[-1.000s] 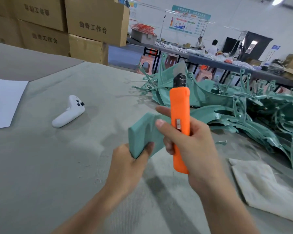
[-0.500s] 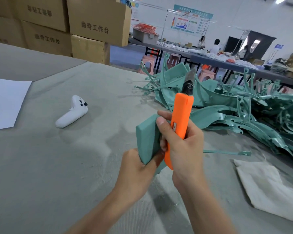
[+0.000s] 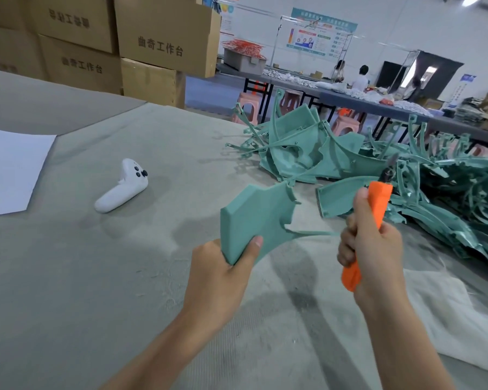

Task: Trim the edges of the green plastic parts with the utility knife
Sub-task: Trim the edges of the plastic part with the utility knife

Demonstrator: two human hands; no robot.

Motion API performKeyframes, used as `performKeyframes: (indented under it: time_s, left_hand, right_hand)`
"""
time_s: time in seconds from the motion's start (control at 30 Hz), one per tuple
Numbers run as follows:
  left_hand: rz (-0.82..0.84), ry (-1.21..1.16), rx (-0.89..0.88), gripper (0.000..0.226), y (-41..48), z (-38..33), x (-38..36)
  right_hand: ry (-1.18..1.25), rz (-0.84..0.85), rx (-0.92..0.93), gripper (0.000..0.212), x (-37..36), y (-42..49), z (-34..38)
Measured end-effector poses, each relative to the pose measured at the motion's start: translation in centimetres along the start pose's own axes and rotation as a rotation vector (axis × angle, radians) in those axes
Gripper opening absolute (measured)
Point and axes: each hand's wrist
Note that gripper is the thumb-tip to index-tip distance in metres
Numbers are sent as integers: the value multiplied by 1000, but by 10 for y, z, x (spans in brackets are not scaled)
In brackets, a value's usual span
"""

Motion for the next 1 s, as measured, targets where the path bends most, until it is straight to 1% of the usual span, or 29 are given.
performKeyframes:
  time_s: [0.1,0.13,0.2,0.23,0.3,0.33,0.37,0.4,0.43,0.5,0.6,0.63,0.73,0.9,1.0]
  left_hand:
    - [-135,188,-102,50,3,2,4]
    - [-179,233,-158,44,4,2,5]
    - [-238,261,-252,15,5,1,8]
    - [-259,266,-282,16,6,-1,9]
    - [-272,259,-299,34,8,1,11]
    - [-277,263,-284,39,9,2,12]
    - [-271,274,-260,43,8,2,14]
    - [-250,288,-226,48,7,2,14]
    - [-227,304,-200,53,7,2,15]
    - [-228,344,-205,58,6,4,16]
    - [-240,382,-217,66,6,3,17]
    - [-234,396,-221,69,5,2,17]
    - [-214,449,-255,76,4,1,16]
    - [-244,478,-265,71,7,0,16]
    - [-248,474,-258,68,7,-2,17]
  right_hand:
    - [-190,31,-49,82,12,1,-1]
    - [-214,50,-42,81,15,0,-4]
    - [-238,99,17,60,17,-3,-9]
    - [-260,125,58,48,17,-6,-10]
    - [-272,196,147,24,13,-11,-11]
    - [-274,243,191,15,11,-14,-11]
    - [-307,293,243,8,9,-16,-10]
    - [-369,334,304,6,8,-18,-10]
    - [-440,367,363,9,8,-20,-11]
    - [-526,412,443,21,9,-26,-12]
    - [-562,490,503,46,8,-39,-12]
    - [-574,509,521,49,7,-43,-12]
    - [-617,530,592,42,8,-48,-12]
    - [-638,579,641,31,14,-49,-9]
    - [-703,587,673,31,12,-51,-8]
Point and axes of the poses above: each hand's wrist, its own y-axis towards the middle knuckle, its own x-axis out of the back of the hand, z = x × y, and after that the axes turned 11 degrees about y, right-handed
